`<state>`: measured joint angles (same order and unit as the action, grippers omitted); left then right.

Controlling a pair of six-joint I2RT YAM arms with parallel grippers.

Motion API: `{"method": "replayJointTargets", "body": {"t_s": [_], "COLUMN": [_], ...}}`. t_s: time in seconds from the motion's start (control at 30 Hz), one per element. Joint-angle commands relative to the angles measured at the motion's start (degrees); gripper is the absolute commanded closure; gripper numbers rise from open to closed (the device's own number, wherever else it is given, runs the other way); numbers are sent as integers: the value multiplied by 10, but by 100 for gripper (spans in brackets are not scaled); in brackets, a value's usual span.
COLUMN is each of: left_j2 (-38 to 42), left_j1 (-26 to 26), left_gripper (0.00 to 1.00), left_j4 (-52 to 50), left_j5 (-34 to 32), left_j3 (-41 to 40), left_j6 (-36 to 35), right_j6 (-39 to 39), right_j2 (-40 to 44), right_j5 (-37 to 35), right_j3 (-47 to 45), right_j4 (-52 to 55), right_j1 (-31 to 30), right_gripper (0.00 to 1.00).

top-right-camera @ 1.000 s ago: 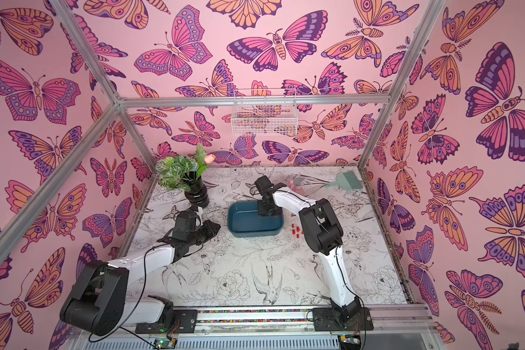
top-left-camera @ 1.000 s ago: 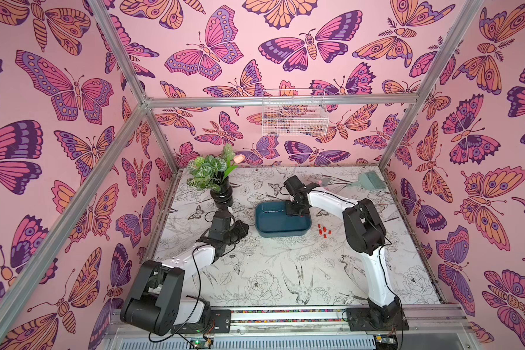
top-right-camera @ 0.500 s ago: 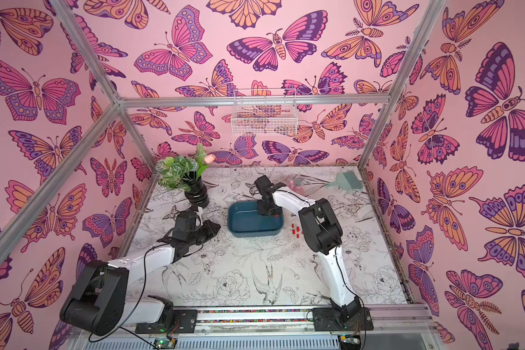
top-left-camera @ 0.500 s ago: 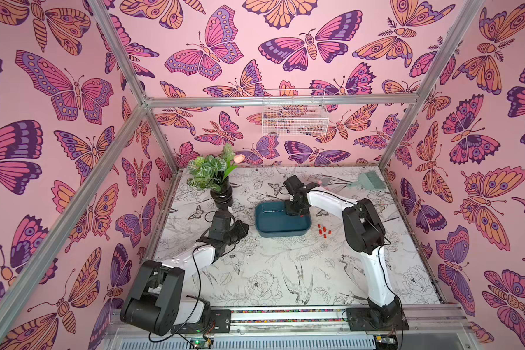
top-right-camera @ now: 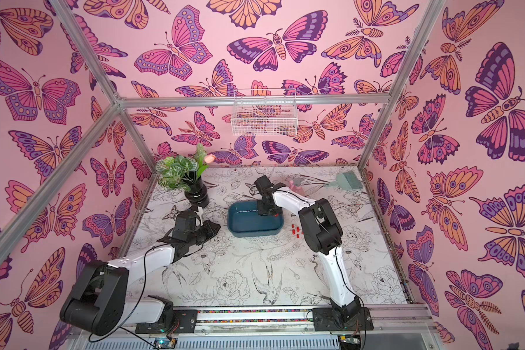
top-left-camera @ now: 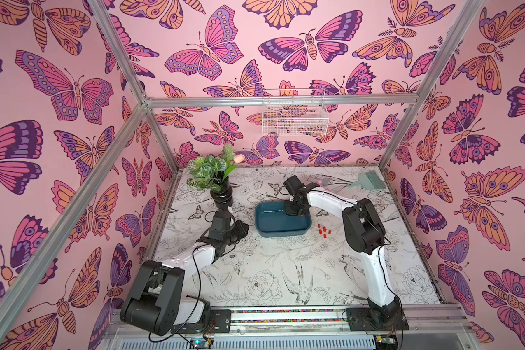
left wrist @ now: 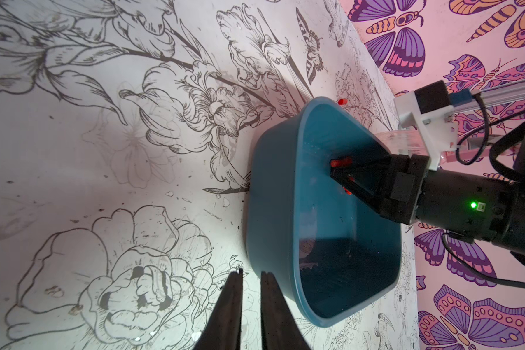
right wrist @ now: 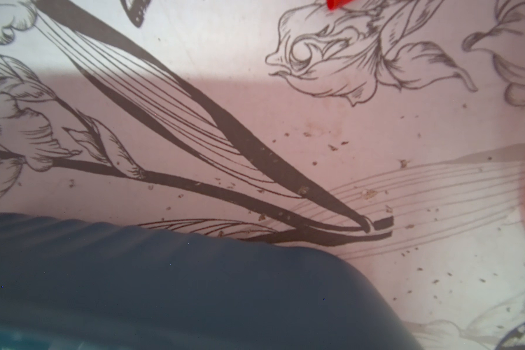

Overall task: Take the screw protection sleeves out of the storage box
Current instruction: Pick up the screw protection sleeve from the storage box.

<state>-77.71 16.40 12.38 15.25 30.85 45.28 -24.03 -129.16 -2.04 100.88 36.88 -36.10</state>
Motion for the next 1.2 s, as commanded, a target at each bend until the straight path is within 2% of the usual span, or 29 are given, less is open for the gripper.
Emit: {"method": "replayJointTargets", "body": {"t_s": [0.0,0.5,0.63,1.17], "left_j2": [-1,-2,-2,2], "left_j1": [-6,-6,-5,-5], "left_gripper": [82,83,83,83], "left_j4": [10,10,9,7], "left_j5": [6,6,6,4], "left_j3": [-5,-4,-5,-6], "left_j6": [-3,-3,-3,-2], "right_j6": [-7,-8,-10,-12], "right_j2": [9,85,106,215], "right_j5": [6,20,20,27], "right_j3": [-13,-20,-32,-108], "right_j4": [5,26,26,45], "right_j1": [2,2,2,2], "right_gripper": [84,92,98,99]}}
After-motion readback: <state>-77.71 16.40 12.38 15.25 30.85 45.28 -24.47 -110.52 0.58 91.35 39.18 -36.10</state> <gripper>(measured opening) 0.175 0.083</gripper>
